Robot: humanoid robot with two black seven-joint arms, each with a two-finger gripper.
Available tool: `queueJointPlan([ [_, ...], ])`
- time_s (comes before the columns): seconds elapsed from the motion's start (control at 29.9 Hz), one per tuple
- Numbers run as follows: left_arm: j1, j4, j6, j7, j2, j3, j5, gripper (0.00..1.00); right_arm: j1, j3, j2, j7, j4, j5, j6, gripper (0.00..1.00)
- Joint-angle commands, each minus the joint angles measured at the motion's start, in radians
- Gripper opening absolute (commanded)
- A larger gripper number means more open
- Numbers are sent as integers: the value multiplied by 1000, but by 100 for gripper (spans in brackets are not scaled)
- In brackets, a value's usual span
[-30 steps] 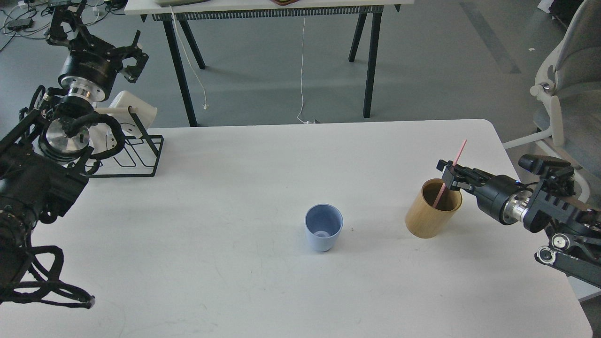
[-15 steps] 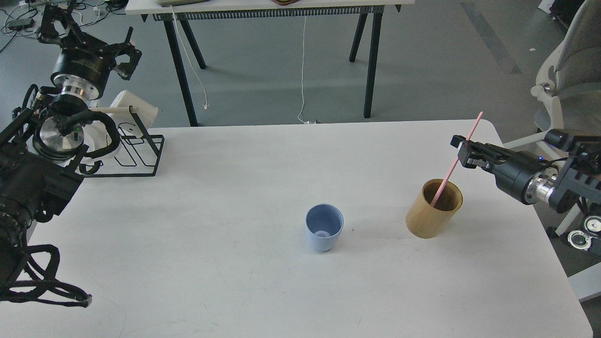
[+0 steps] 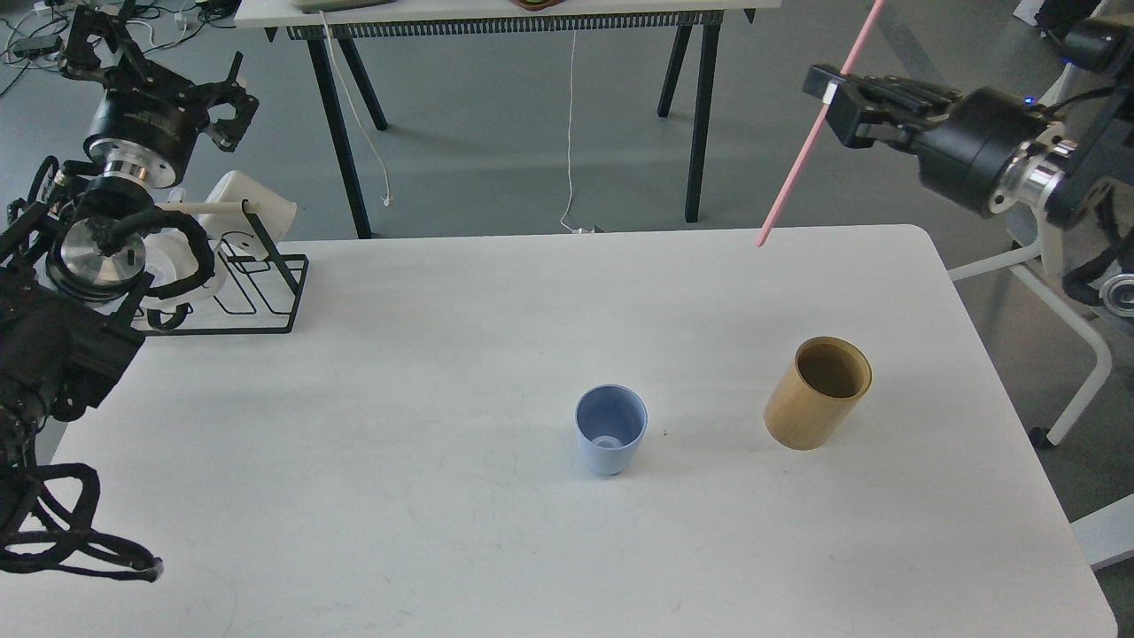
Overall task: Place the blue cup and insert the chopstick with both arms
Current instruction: 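Carry the pink straw over the blue cup and lower it in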
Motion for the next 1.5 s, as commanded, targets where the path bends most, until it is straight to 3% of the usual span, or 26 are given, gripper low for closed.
queueJointPlan([
  [0.0, 0, 0, 0, -4, -2, 0, -1, 100, -5, -41, 134, 11, -6, -73, 1, 0],
  [0.4, 2, 0, 0, -5, -2, 0, -1, 100, -4, -230, 369, 9, -136, -79, 3, 0],
  [1.14, 15, 2, 0, -1, -2, 0, 1, 100, -156, -264, 404, 9, -220, -72, 1, 6],
  [1.47, 17, 2, 0, -1, 1, 0, 1, 100, -160, -262, 405, 6, -222, -70, 1, 25],
])
